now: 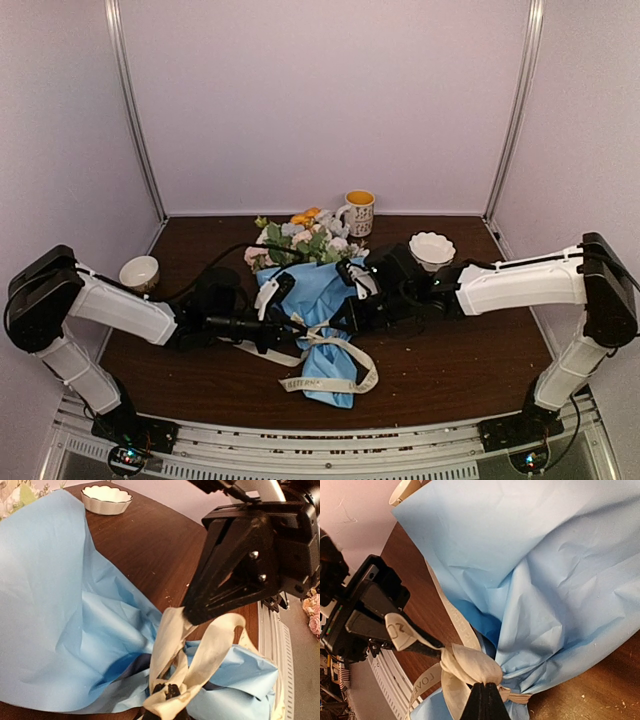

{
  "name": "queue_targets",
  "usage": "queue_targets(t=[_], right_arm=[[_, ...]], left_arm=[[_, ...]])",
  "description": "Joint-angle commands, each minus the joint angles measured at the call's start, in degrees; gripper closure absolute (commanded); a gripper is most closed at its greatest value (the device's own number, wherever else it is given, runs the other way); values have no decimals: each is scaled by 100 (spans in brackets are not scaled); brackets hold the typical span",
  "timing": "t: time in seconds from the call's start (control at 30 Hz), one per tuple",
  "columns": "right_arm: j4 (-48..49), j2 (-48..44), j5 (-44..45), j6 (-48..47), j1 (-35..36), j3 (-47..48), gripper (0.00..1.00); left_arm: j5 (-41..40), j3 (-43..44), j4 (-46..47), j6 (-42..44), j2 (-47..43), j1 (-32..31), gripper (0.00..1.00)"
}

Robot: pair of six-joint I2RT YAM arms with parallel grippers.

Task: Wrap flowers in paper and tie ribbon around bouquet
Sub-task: Cross the half-tied ribbon over the folded bouquet.

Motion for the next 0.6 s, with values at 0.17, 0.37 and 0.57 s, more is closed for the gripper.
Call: queue_targets(t=[0.17,0.37,0.57], right_arm=[[664,-547,-270,265,72,-683,100],[796,-492,-268,312,77,-720,100],[814,-432,-265,281,82,-618,100]], left_arm=[[-249,266,-465,-192,295,193,100],[-356,231,-515,-496,336,311,80],[-880,-401,-139,-653,-444,336,46]])
